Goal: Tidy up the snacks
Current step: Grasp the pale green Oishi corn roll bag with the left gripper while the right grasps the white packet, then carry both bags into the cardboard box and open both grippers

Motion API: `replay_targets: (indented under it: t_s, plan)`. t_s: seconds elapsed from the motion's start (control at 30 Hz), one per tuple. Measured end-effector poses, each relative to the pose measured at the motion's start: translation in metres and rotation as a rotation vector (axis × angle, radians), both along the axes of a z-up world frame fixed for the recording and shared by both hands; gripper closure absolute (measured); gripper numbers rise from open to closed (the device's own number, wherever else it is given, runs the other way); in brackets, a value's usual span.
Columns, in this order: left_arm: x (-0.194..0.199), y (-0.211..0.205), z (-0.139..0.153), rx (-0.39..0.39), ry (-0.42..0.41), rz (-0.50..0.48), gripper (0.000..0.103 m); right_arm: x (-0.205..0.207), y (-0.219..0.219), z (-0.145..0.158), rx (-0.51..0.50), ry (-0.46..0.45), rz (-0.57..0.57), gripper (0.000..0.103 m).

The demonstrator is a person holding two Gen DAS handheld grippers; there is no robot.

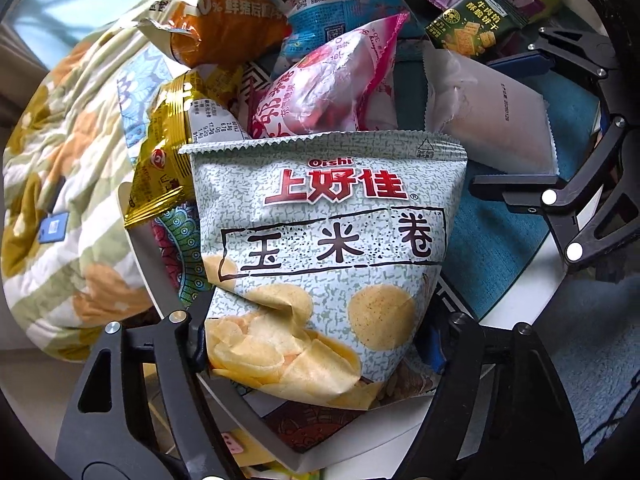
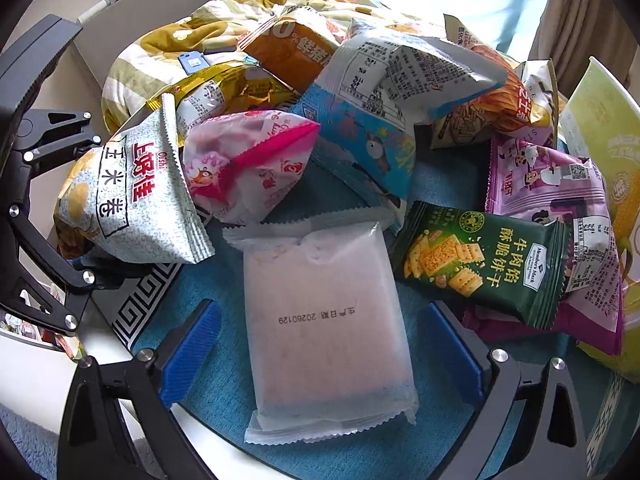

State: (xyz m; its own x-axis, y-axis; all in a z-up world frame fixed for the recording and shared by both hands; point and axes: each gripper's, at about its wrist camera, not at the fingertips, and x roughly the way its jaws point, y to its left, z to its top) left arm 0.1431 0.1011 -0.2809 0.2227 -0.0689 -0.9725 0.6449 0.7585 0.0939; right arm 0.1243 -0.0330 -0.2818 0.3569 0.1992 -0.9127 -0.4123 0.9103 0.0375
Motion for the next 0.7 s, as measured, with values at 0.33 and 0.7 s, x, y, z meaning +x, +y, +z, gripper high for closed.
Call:
replay_targets:
  t_s: [0.33,0.7]
  plan:
    - [-0.002,0.001,0.003,-0.021,0.003,0.039,0.037,0.0,0.01,-0.01,-0.041,-0.027,0.045,0.034]
    - [-0.019,-0.004,0.028,-0.033,-0.027,0.061,0.037,-0.013,0.004,0.004,-0.005,-0.002,0.01,0.044]
